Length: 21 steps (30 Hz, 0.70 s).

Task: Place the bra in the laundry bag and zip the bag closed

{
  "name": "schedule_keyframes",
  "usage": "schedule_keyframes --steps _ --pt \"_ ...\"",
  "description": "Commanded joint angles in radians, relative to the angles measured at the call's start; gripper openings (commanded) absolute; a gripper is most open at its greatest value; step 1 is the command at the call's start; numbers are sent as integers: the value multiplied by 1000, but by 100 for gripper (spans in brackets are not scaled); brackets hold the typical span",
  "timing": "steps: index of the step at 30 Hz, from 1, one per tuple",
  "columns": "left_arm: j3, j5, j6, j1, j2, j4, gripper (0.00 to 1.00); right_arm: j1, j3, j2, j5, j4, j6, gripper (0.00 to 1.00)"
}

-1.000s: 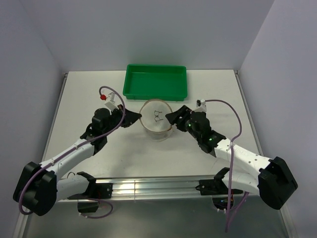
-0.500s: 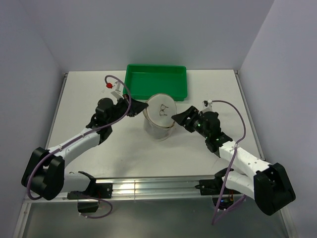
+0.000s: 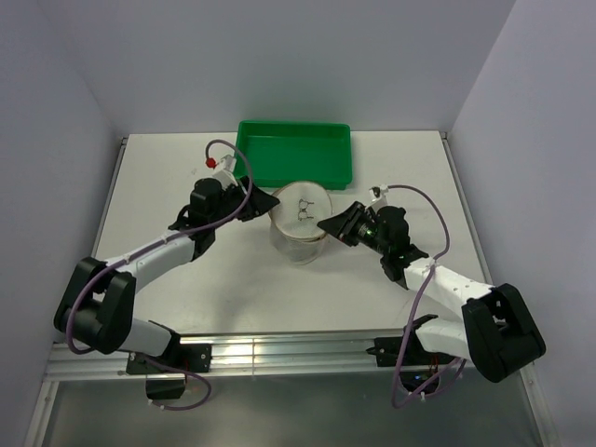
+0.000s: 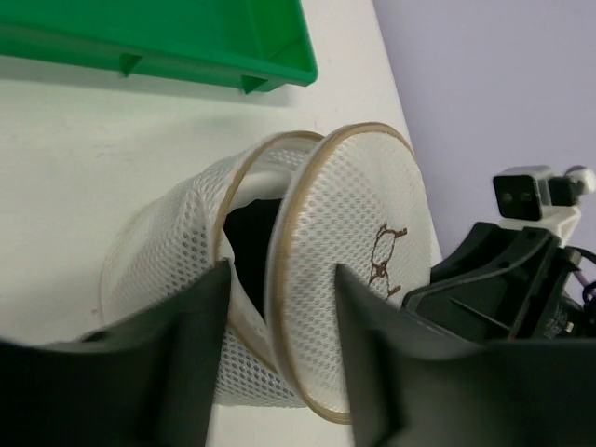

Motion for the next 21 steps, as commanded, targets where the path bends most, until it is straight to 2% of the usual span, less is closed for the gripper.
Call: schedule_keyframes --steps 1,2,3,4,6,7,8,10,13,16,21 --pt "65 -85 43 -6 -57 -77 60 -6 14 -9 -1 103 17 29" --pt "65 -117 62 -22 -92 -99 72 -6 1 -14 5 105 20 29" --pt "69 -155 75 -38 -112 -129 75 -6 -5 -17 11 108 28 28" --pt "72 -239 89 -79 -132 -193 76 -3 -13 -25 23 111 33 25" --pt "74 -318 124 -137 -198 -249 76 8 -30 -35 37 120 42 22" --pt "76 -426 132 -203 -219 -304 76 13 -33 -43 55 117 42 21" --pt "72 -462 130 -237 -254 -327 74 17 -35 -46 63 114 42 21" --pt "65 -494 109 -339 -282 -350 65 40 -35 -61 84 109 43 20" --pt "42 -461 44 -455 -282 -306 55 75 -29 -74 135 93 46 20" --pt "65 -427 9 -521 -223 -251 46 105 -29 -84 195 77 63 19" --pt "115 -421 -14 -592 -89 -171 44 138 -25 -103 249 56 71 15"
